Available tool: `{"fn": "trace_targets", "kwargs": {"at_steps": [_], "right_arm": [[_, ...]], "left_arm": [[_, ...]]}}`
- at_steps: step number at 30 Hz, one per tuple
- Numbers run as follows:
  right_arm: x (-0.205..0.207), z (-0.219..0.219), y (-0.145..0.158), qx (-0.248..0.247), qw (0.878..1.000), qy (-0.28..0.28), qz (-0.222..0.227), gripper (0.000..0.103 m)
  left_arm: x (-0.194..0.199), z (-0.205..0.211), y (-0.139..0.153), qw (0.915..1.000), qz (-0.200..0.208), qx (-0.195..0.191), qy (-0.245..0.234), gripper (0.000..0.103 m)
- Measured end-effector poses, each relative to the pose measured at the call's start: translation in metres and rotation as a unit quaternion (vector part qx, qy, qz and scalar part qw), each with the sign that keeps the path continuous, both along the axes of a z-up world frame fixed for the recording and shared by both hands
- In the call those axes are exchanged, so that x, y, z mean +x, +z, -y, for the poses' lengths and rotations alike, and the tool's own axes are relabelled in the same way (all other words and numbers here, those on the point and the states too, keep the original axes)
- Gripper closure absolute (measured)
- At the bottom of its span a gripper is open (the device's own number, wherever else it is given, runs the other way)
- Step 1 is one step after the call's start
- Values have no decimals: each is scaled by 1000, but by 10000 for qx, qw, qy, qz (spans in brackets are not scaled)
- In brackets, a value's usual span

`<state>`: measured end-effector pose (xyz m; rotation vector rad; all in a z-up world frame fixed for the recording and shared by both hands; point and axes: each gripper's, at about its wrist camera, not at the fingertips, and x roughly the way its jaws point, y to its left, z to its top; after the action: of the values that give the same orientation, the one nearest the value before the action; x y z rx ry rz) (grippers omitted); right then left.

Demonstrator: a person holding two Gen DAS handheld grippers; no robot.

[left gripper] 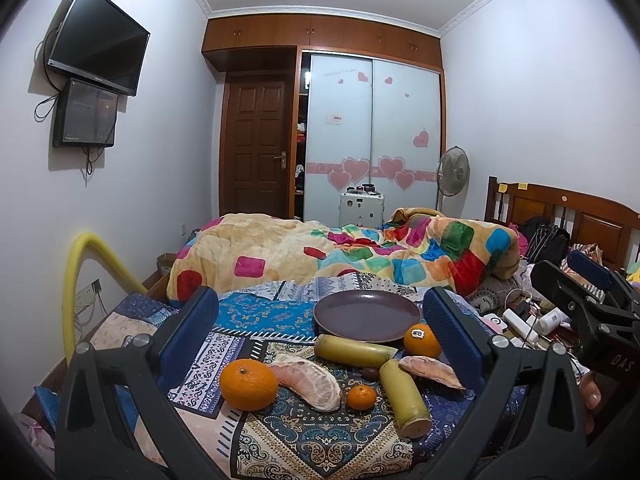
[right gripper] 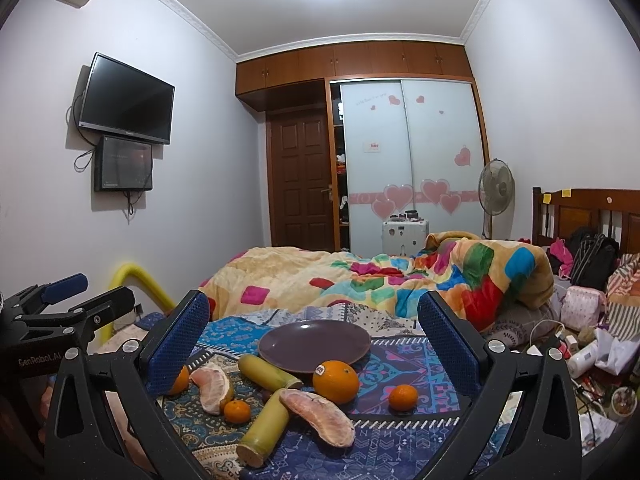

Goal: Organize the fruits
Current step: 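Grasp the large orange with the left tool while the right tool grasps another orange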

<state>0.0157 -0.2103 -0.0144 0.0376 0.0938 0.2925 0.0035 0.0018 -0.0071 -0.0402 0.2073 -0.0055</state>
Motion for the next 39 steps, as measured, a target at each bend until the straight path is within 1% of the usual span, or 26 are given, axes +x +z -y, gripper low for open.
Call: {"fn": "trace_targets", "kwargs": {"at_steps": [8,15,17,19,21,24,26,29,32,36,39], "right_arm": [[2,0,-2,-3,10000,-11,-47,0],[19,-1,-14,-111,9995,-86,-285,0],[25,-2,-19,-188,9991,-119,-367,0],[35,-3,-27,-312,9979,-151,-539,0],[44,-3,-34,-394,9966,-108,-721,0],[58,-2,-47,-474,9936,-98,-1025,0],[67,0,-54,-538,9912,-89,-1207,4],[78,0,-61,-642,9876,-46,-1431,9],[89,1,-68,-652,9840,97,-1657,12],[104,1,-73,-803,9781,164,-1911,13],[114,1,-75,-818,9744,262,-2078,13]], "left_arm": [[3,-5,-2,10000,-26,-42,-25,0],[18,-13,-15,9997,-211,-79,9,0],[26,-18,-21,9993,-344,-96,61,0],[35,-24,-29,9986,-514,-146,66,2],[44,-31,-36,9973,-699,-199,68,11],[60,-43,-50,9939,-1060,-292,69,20],[70,-51,-61,9913,-1268,-339,56,25],[86,-60,-76,9861,-1613,-401,-6,27],[98,-68,-89,9808,-1896,-463,-39,30],[113,-74,-104,9726,-2279,-453,-37,30],[120,-80,-111,9685,-2448,-451,-9,30]]}}
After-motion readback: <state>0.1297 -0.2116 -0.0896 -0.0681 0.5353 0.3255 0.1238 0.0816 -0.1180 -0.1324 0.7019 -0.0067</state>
